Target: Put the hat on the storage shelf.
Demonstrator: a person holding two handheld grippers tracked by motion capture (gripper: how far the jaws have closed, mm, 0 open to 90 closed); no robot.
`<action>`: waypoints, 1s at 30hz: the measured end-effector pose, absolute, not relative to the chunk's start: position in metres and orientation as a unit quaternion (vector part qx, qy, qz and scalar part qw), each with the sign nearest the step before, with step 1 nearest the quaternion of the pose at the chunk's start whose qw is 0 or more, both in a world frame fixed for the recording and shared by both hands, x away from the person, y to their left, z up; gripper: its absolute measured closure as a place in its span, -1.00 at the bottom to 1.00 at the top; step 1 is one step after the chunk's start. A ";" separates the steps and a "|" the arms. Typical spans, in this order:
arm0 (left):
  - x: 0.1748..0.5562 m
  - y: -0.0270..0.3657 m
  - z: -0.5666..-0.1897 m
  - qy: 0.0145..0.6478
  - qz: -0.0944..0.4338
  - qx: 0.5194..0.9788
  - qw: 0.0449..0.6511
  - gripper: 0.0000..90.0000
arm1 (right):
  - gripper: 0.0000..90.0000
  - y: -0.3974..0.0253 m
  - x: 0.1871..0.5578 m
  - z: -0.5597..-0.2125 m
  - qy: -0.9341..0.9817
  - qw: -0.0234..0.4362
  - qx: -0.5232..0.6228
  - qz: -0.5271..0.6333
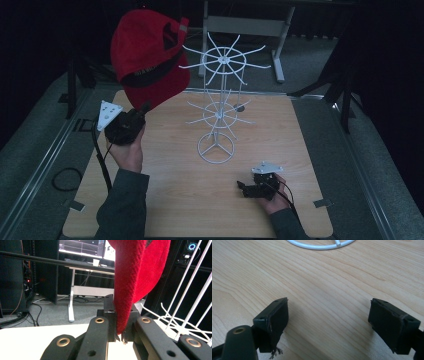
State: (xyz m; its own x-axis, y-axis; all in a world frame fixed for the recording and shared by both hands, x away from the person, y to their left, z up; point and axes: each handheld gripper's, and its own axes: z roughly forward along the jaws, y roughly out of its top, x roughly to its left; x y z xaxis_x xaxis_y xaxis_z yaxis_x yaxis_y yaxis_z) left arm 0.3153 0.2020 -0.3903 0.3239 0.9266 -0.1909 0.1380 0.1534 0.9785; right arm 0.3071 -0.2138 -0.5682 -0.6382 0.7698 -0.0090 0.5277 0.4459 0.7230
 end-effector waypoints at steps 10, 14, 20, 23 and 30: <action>0.315 0.198 -0.394 0.472 0.331 0.566 0.589 0.91 | -0.64 -0.214 0.307 -0.568 0.833 0.171 0.389 0.354; 0.316 0.198 -0.397 0.473 0.329 0.568 0.587 0.91 | -0.64 -0.214 0.307 -0.568 0.833 0.171 0.389 0.354; 0.315 0.197 -0.402 0.476 0.327 0.570 0.584 0.91 | -0.64 -0.214 0.307 -0.568 0.833 0.171 0.389 0.354; 0.315 0.197 -0.404 0.478 0.325 0.570 0.584 0.91 | -0.64 -0.214 0.307 -0.568 0.833 0.171 0.390 0.354; 0.317 0.195 -0.411 0.481 0.322 0.574 0.579 0.91 | -0.64 -0.214 0.307 -0.568 0.833 0.171 0.389 0.355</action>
